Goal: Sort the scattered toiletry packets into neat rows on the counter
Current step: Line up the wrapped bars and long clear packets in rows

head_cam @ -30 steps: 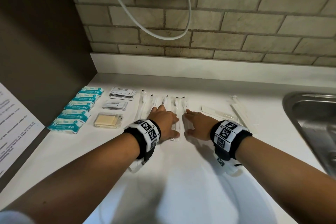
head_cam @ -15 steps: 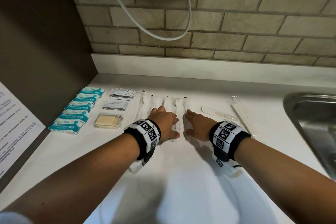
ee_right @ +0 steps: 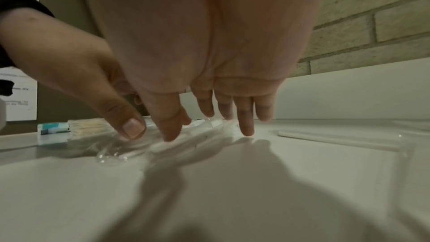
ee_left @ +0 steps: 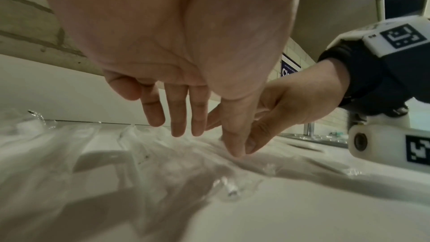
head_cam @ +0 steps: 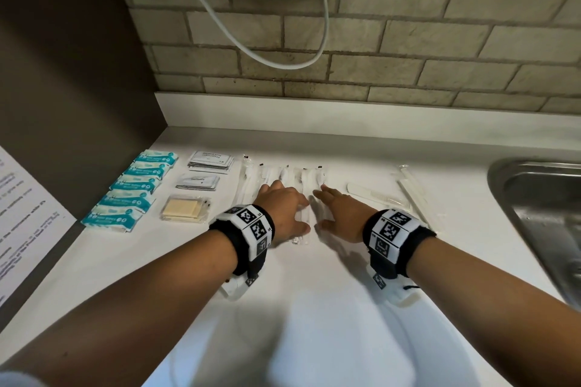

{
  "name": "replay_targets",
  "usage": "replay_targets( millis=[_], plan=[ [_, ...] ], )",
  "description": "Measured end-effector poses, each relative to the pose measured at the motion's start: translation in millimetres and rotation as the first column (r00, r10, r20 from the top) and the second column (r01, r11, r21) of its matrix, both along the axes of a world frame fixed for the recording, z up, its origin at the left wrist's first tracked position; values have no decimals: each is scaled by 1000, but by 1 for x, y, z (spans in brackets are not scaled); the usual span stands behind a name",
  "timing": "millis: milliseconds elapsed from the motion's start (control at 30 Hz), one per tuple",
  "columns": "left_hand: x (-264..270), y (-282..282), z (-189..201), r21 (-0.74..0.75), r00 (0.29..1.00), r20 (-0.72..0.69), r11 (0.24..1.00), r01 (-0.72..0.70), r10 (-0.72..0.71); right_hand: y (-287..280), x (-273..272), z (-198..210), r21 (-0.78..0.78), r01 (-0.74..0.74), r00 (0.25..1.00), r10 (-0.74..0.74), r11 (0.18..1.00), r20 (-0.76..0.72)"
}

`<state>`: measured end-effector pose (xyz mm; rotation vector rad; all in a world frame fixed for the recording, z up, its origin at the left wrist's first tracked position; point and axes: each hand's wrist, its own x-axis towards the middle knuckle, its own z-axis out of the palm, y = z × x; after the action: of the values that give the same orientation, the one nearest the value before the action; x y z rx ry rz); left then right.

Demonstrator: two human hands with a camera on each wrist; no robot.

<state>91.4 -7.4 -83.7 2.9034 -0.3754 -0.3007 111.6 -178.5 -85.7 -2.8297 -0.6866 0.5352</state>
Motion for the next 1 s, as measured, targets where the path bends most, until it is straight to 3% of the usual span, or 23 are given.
replay_targets(
  millis=[167, 367, 533, 700, 800, 1000],
  plan=[
    [11, -13, 22, -134, 996, 89, 991, -19, 32, -25, 2, 17, 131, 100, 987, -115, 986, 111],
    [42, -74, 39, -265, 993, 115, 962, 70, -41, -98, 17, 30, 41, 389, 910, -391, 920, 138],
    [67, -132, 30, -99, 991, -5, 986, 131, -132, -145, 25, 22, -131, 530, 848, -524, 838, 75],
    [75, -159, 12, 194, 974, -120, 958, 212, -191, -160, 34, 10, -189, 511, 855, -518, 839, 14],
    [81, -158, 4, 199, 986, -70, 966, 162, -151, -157, 35, 14, -224, 474, 872, -489, 851, -11],
    [85, -152, 6, 109, 995, -99, 994, 33, -22, -162, 33, 17, -58, 573, 819, -573, 818, 22]
  ],
)
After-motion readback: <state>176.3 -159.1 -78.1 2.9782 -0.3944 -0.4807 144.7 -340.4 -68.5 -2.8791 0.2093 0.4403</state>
